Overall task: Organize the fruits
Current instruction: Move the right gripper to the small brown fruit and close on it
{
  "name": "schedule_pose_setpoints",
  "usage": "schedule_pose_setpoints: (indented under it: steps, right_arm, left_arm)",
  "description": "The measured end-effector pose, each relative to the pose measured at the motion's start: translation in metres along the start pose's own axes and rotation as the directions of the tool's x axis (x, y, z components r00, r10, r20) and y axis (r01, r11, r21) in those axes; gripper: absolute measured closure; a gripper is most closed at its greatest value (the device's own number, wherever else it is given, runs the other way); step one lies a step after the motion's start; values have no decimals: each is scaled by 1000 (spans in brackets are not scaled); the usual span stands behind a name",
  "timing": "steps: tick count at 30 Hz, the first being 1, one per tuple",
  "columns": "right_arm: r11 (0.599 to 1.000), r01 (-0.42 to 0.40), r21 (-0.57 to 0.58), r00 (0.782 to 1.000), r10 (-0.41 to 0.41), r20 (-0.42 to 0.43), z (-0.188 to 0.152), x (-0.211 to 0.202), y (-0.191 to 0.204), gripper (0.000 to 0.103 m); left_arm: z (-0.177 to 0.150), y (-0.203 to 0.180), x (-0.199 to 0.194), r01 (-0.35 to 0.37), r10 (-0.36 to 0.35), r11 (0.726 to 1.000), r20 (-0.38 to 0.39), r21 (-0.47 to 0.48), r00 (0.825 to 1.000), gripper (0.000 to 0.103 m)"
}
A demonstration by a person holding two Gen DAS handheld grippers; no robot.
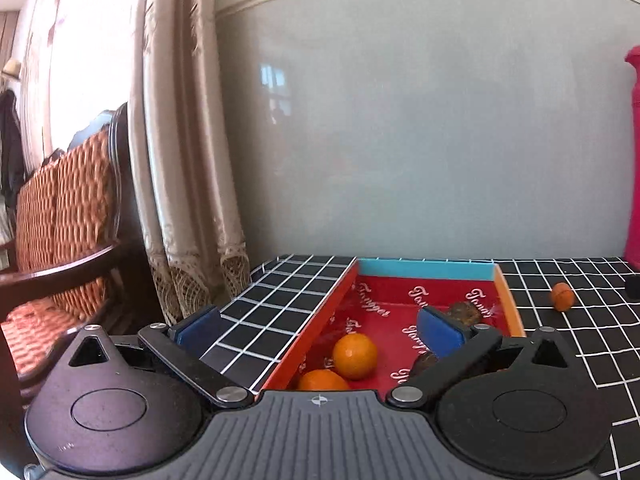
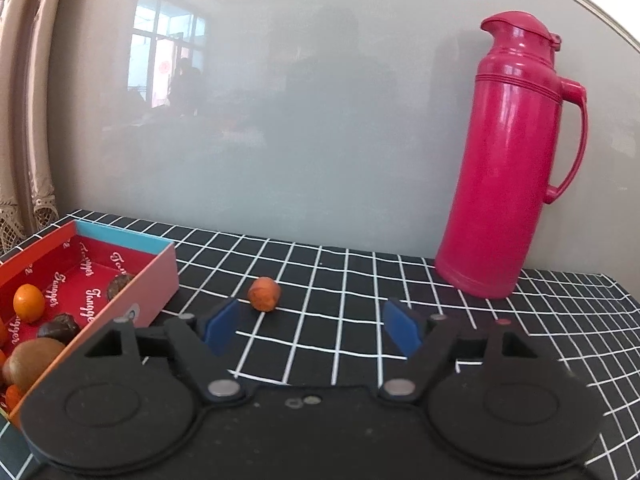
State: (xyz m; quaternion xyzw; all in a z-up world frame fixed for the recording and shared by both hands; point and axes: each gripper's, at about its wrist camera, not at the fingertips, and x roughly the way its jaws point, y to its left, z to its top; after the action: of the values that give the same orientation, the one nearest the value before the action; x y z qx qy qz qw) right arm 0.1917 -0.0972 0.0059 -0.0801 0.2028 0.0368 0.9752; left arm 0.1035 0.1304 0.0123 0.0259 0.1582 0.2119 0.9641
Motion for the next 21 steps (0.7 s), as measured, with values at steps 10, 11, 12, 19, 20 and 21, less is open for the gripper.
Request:
schedule_pose_setpoints:
  steps: [10, 11, 12, 19, 20, 21]
  right_arm:
    - [1000, -18, -17, 1000, 18, -12, -3, 17, 20, 25]
    - [1000, -19, -20, 1000, 18, -12, -3, 17, 22, 25]
    - [1000, -18, -24, 1000, 17, -16, -4, 19, 23, 25]
    - [999, -20, -36, 999, 19, -33, -8, 30, 32, 26]
    - [999, -19, -39, 999, 17, -34, -8, 32, 34, 26]
    - [999, -20, -41, 999, 18, -36, -8, 34, 36, 26]
  left_arm:
    - [-7, 13, 18, -19, 17, 999, -48, -38, 999, 0]
    - [-8, 14, 19, -20, 18, 999, -50, -38, 999, 0]
    - [-9, 15, 20, -24, 22, 999, -48, -39, 999, 0]
    - [-13, 27, 25, -39, 36, 997, -47, -62, 998, 0]
    - [-15, 28, 28, -41, 37, 997, -55, -62, 998, 0]
    - [-17, 30, 31, -43, 39, 997, -64, -62, 997, 0]
